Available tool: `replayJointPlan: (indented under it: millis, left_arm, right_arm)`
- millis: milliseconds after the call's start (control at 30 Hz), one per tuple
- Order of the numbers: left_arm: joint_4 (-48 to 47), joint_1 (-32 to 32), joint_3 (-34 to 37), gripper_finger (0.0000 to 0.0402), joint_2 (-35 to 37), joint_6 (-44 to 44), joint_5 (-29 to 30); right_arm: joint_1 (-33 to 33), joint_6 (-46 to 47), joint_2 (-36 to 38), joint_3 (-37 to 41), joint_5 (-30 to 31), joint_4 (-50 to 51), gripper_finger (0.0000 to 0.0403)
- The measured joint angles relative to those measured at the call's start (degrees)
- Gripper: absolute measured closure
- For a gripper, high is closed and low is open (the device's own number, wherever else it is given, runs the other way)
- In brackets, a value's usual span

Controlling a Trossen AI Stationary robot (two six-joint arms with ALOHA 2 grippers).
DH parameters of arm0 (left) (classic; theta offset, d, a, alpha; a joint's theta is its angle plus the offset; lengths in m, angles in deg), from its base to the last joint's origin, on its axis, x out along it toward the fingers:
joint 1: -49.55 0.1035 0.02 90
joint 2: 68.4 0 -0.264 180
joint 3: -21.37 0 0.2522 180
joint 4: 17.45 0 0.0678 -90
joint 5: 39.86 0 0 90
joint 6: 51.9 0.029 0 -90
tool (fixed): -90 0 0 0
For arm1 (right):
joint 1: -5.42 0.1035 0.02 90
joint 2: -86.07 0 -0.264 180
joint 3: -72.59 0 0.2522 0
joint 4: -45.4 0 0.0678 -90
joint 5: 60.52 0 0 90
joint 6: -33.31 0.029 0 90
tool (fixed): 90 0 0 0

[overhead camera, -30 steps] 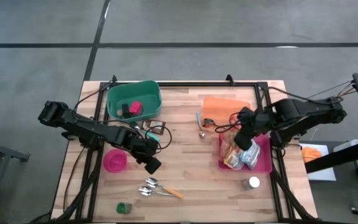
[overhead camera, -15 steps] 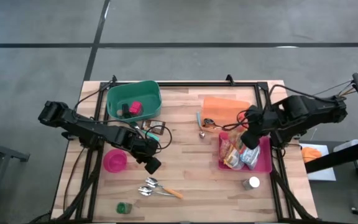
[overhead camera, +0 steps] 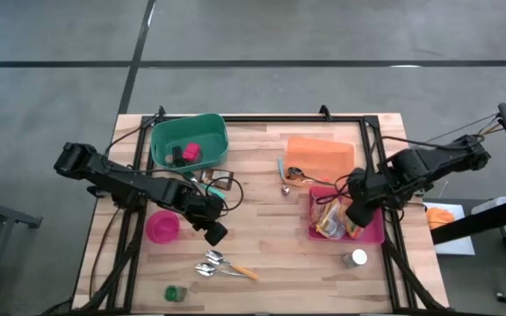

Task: Pick & Place Food Item
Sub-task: Put the orange noodle pack into the pink bin

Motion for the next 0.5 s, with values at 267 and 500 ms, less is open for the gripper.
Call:
replayJointPlan:
  millis: [267, 500]
  left_arm:
    - [0.0, 0.0, 0.0, 0.0182, 0.0, 0.18, 0.0]
    - [-0.01, -0.01, 0.0, 0.0182, 0.0, 1.69, 0.17]
  right_arm:
    - [5.47, 8.89, 3.14, 1.97, -3.89, 0.03, 0.039]
    - [10.94, 17.52, 5.73, -0.77, 0.0, 0.0, 0.039]
